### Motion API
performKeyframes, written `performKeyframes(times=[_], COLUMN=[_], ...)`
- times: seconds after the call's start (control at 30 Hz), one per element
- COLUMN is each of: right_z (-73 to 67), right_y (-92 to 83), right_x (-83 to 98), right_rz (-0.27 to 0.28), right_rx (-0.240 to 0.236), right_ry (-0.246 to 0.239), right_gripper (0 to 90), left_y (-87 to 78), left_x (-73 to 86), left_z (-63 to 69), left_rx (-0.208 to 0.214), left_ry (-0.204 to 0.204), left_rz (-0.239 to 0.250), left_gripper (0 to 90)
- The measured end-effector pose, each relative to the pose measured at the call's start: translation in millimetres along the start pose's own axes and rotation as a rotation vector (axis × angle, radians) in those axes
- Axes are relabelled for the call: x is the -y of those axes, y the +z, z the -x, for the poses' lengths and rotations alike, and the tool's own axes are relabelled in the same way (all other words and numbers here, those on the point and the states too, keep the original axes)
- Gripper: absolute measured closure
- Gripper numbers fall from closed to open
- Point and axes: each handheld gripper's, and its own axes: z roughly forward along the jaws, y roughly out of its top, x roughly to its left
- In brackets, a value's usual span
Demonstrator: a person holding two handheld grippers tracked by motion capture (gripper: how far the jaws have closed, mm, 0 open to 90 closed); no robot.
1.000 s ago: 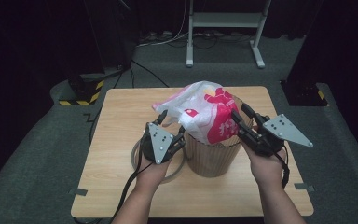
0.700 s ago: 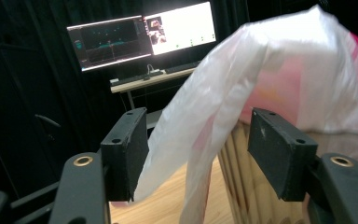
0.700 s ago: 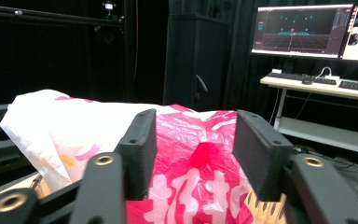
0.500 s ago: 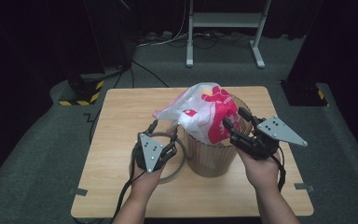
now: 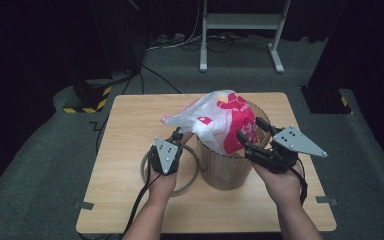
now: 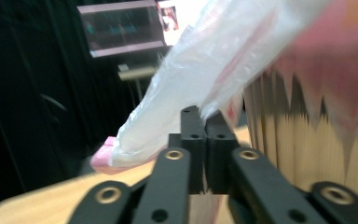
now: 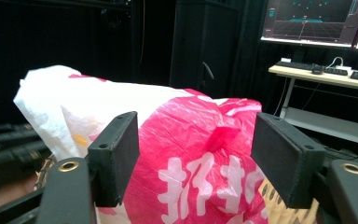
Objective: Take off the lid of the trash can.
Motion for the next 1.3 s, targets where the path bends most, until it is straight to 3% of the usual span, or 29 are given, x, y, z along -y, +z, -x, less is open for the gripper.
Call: performKeyframes(times=[0.07, 0.27, 0.33, 0.47, 0.53, 0.6, 0.7, 0.83, 0.9, 0.93, 1.03, 1.07, 1.2, 1.3], right_z=[0.7, -7.1, -11.5, -22.2, -29.0, -36.3, -44.6, -48.8, -44.6, -38.1, -9.9, 3.1, 30.1, 32.6], right_y=[-1.8, -5.3, -8.0, -12.7, -14.3, -14.3, -8.4, 0.9, 2.1, 2.3, 4.3, 6.0, 9.5, 10.5], right_x=[0.4, -0.6, -2.9, -10.0, -12.8, -14.0, -11.7, -8.6, -10.6, -12.9, -17.4, -16.3, -9.3, -3.8], right_rz=[0.011, 0.034, 0.056, 0.075, 0.083, 0.084, 0.059, 0.027, 0.037, 0.049, 0.053, 0.045, 0.011, -0.007], right_rx=[0.005, -0.02, -0.032, -0.09, -0.119, -0.136, -0.124, -0.128, -0.114, -0.095, -0.009, 0.025, 0.088, 0.092], right_ry=[-0.003, -0.022, -0.038, -0.039, -0.043, -0.045, -0.07, -0.095, -0.096, -0.089, -0.053, -0.036, 0.011, 0.0], right_gripper=[41.2, 48.2, 48.7, 50.2, 50.7, 53.6, 56.8, 76.8, 87.6, 88.5, 88.8, 88.8, 88.8, 88.7], left_y=[-3.7, -9.4, -14.4, -18.5, -18.5, -18.7, -22.2, -35.1, -41.6, -44.7, -47.5, -47.6, -48.0, -48.9], left_x=[-9.7, -33.7, -49.4, -61.7, -64.5, -65.6, -67.8, -73.2, -75.2, -75.5, -70.5, -68.4, -56.7, -47.8], left_z=[2.0, 13.3, 23.9, 32.7, 35.1, 36.0, 36.2, 33.4, 33.7, 36.2, 45.5, 47.3, 47.2, 42.7], left_rx=[-0.022, -0.004, 0.009, -0.004, -0.002, 0.001, 0.001, 0.01, 0.028, 0.039, 0.04, 0.04, 0.041, 0.028], left_ry=[0.001, 0.031, 0.071, 0.138, 0.152, 0.154, 0.144, 0.139, 0.143, 0.161, 0.248, 0.256, 0.247, 0.235], left_rz=[0.043, 0.1, 0.136, 0.166, 0.167, 0.167, 0.181, 0.217, 0.229, 0.232, 0.216, 0.215, 0.183, 0.165], left_gripper=[89.5, 89.7, 89.6, 89.6, 89.5, 89.5, 89.5, 88.9, 85.8, 82.0, 69.7, 66.7, 58.6, 54.7])
